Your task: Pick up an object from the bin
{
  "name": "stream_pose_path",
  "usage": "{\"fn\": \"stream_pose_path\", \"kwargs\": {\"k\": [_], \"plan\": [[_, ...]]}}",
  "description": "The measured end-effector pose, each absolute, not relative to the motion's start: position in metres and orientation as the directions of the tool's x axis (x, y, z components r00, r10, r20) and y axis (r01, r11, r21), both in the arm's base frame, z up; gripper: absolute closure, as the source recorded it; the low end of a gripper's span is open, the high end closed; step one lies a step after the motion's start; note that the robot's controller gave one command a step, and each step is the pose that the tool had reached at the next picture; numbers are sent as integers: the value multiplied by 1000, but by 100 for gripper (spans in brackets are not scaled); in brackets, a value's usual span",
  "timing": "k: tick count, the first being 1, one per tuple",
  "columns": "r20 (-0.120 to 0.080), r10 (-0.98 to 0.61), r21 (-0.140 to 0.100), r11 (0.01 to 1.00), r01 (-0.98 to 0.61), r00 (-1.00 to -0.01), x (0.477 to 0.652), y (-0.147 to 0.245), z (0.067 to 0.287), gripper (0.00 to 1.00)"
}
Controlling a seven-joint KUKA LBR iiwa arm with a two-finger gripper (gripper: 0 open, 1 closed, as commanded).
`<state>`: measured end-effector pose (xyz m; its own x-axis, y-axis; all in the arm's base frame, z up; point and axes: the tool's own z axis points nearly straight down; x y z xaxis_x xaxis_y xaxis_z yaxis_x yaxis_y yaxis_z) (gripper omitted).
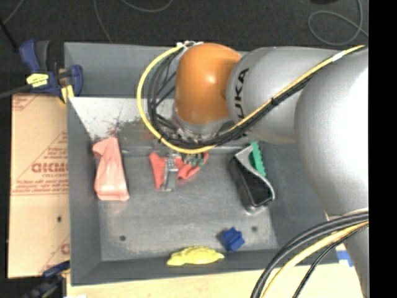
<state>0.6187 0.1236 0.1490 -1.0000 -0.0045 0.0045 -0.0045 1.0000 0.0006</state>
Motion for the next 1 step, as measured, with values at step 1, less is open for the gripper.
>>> {"fn": "stream_pose_path", "kwargs": {"k": [1], "plan": [[-3, -3, 2, 1000, -3, -1000, 620, 123, 154, 0]]}}
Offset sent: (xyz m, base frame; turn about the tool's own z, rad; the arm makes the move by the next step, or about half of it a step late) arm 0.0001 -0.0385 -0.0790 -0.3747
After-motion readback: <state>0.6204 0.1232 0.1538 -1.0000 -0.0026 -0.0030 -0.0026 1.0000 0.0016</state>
